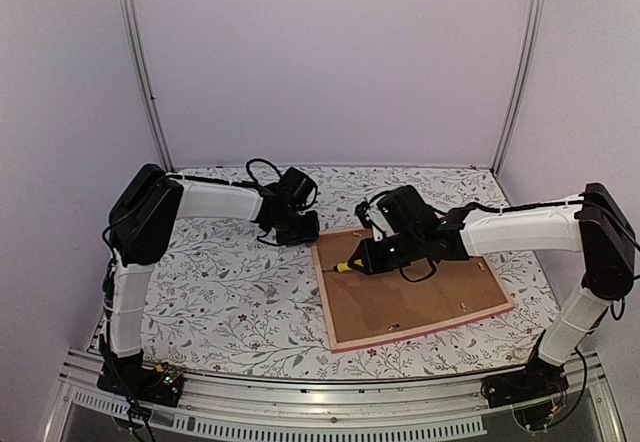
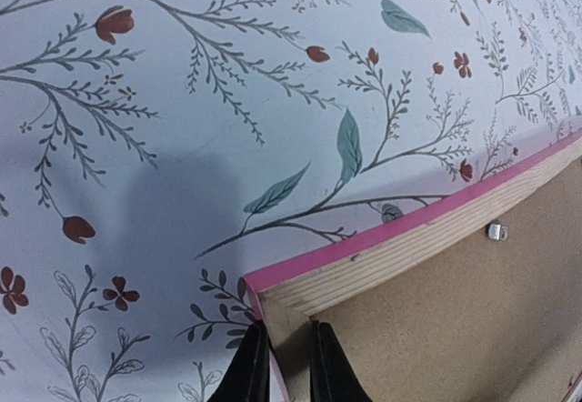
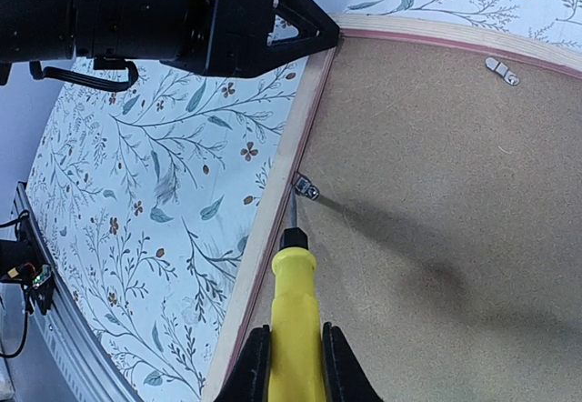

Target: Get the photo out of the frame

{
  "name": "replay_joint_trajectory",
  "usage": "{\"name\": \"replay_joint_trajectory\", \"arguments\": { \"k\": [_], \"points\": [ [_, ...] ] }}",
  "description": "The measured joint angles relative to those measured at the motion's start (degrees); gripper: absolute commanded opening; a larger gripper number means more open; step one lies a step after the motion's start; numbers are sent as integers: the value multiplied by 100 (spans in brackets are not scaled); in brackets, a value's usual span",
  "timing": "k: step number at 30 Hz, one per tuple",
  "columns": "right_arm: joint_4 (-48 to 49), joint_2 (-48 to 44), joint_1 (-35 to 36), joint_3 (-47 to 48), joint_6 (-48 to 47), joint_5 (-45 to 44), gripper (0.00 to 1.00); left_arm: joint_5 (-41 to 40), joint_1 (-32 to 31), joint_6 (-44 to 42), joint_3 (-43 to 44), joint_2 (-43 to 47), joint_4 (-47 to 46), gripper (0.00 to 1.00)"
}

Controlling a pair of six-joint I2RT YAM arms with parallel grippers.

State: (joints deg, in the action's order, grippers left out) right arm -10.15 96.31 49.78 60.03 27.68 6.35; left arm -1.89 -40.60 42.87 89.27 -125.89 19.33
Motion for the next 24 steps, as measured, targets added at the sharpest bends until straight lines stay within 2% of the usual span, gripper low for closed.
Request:
{"name": "replay_joint_trajectory", "arguments": {
  "k": [24],
  "points": [
    [37, 57, 11, 46, 116, -160, 0, 2, 0, 4, -42, 20, -48, 14]
  ]
}}
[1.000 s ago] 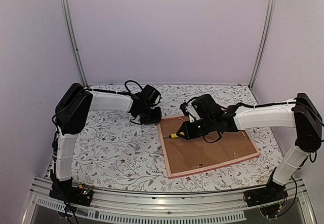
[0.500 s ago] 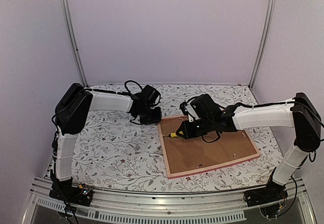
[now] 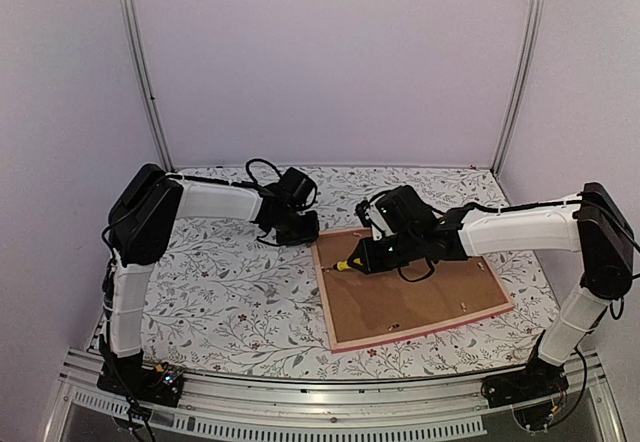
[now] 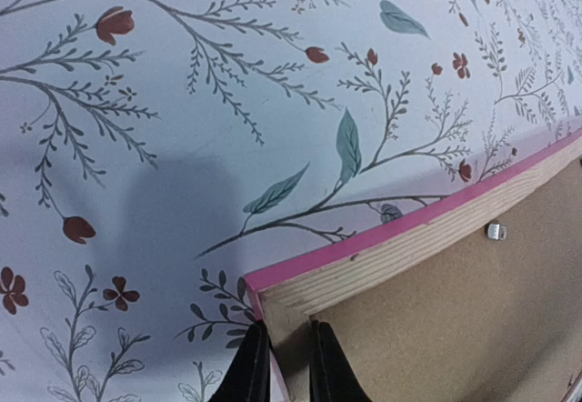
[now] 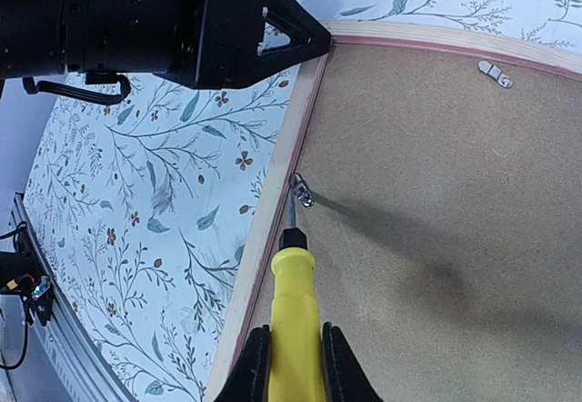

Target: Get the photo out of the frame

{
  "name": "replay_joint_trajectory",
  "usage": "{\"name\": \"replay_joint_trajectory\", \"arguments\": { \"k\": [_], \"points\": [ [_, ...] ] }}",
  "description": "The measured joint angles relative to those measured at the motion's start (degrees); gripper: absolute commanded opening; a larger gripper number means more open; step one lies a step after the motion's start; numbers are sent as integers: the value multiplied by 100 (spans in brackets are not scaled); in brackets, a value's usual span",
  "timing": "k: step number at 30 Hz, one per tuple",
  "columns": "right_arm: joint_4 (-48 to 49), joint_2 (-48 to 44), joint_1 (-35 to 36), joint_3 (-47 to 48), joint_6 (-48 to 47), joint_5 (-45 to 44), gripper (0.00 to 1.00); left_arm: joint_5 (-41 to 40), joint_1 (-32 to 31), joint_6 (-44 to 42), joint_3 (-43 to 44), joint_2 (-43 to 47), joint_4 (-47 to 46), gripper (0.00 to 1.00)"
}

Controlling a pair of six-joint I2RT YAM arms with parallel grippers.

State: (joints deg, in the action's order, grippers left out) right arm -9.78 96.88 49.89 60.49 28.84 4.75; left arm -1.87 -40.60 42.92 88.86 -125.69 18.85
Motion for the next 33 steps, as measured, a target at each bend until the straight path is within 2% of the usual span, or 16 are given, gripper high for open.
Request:
{"name": "replay_joint_trajectory", "arguments": {
  "k": [33],
  "points": [
    [-24, 0, -2, 35, 96, -413, 0, 0, 0, -11, -15, 9, -17, 15]
  ]
}}
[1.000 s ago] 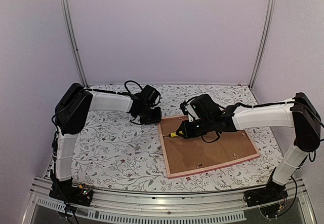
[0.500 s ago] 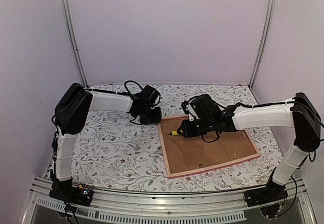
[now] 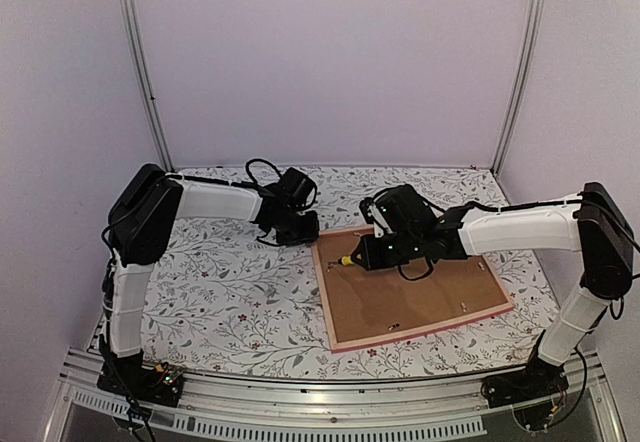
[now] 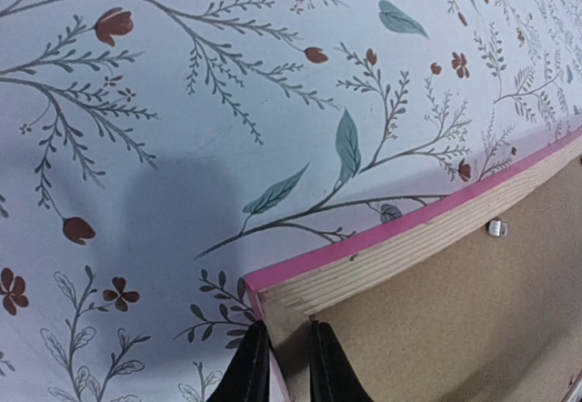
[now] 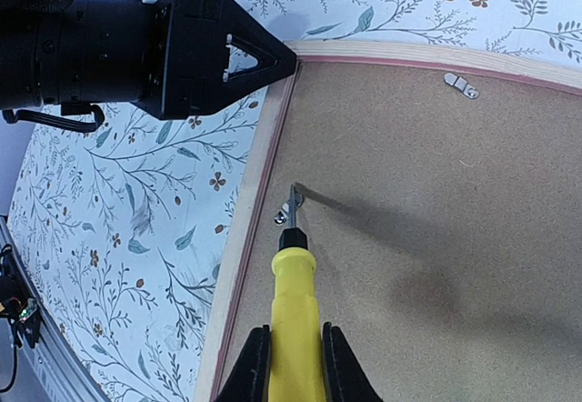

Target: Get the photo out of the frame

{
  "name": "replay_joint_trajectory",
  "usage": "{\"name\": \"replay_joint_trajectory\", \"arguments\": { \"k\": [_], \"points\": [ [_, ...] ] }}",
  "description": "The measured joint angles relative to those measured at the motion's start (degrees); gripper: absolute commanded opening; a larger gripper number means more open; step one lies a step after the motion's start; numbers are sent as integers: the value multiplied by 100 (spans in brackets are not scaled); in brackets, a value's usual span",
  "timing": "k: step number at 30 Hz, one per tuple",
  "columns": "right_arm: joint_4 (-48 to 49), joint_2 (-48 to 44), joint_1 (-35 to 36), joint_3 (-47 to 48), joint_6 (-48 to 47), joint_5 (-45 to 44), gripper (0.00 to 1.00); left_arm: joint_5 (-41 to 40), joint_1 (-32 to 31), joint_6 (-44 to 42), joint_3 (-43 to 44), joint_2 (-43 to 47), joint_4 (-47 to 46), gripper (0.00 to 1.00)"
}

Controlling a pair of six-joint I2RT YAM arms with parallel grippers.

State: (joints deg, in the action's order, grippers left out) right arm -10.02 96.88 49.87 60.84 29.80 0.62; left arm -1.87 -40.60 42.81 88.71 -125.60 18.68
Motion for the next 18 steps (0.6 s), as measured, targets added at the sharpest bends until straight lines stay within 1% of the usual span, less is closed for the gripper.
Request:
{"name": "replay_joint_trajectory", "arguments": {
  "k": [6, 11, 18],
  "points": [
    [-111, 0, 0, 63, 0, -96, 0, 0, 0, -37, 0, 0, 0, 16],
    [-153, -11, 0, 72, -2, -140, 0, 4, 0, -127, 44, 0, 52, 18],
    [-319, -107, 0, 72, -2, -267, 0, 39, 20, -372, 433, -7, 361, 24]
  ]
}}
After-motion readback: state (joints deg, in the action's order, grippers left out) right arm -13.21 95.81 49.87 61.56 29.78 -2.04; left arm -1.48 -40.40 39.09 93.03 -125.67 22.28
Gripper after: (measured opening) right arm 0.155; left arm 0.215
